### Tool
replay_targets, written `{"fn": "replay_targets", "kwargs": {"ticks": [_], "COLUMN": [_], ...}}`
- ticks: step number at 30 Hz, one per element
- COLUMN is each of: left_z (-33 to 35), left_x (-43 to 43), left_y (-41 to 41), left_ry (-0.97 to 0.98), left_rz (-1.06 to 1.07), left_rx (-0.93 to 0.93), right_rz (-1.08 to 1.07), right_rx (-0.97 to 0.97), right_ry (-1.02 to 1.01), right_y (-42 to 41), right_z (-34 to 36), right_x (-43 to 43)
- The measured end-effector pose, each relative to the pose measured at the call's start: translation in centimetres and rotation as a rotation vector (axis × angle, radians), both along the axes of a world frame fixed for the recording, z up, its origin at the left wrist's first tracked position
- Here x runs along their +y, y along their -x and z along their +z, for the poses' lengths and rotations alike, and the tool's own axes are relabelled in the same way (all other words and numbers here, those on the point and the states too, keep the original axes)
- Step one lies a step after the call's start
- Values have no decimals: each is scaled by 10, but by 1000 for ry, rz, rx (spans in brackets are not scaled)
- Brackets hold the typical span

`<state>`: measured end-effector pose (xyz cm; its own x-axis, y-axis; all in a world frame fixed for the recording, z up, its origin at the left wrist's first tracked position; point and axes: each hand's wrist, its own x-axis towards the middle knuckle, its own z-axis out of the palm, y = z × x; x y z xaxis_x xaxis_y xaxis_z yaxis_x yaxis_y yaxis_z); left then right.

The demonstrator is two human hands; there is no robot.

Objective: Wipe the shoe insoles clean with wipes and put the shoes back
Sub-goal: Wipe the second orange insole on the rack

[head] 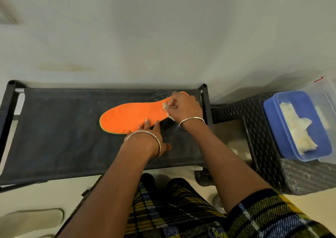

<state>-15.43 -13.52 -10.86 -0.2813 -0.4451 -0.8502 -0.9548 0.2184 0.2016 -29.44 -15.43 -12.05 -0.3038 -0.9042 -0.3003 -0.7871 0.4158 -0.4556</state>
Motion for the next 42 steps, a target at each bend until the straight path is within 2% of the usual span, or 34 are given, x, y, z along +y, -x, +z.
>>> {"fn": "replay_targets", "kwargs": {"ticks": [3,6,11,16,19,23,29,31,35,37,40,42], "left_z": [2,5,6,8,8,9,14,16,14,14,17,17], "left_x": [-1,0,0,-1,0,0,0,0,0,0,-1,0], "left_y": [-3,-4,-1,-2,-1,1,-2,-1,-1,-1,-1,-1], "left_ry": [-8,-17,-16,-15,-19,-15,-9,-11,-10,-13,-15,-19], "left_rz": [-11,-15,-13,-13,-8,-7,-15,-18,-25,-30,-34,-33], "left_rx": [16,16,-3,17,11,0,17,18,10,10,14,14], "right_rz": [-204,-314,-92,-331,-285,-138,-318,-306,-128,-170,-308,-302], "right_rx": [80,66,-90,39,17,-80,42,37,-2,69,62,84], "right_ry": [80,140,-9,155,170,54,241,245,190,197,272,259], "right_y": [22,32,21,31,26,14,24,17,4,10,19,18], "right_z": [1,3,10,5,2,-1,-2,-3,-4,-3,-3,-3], "right_x": [2,6,0,2,2,-3,0,-2,-5,-4,-1,-1]}}
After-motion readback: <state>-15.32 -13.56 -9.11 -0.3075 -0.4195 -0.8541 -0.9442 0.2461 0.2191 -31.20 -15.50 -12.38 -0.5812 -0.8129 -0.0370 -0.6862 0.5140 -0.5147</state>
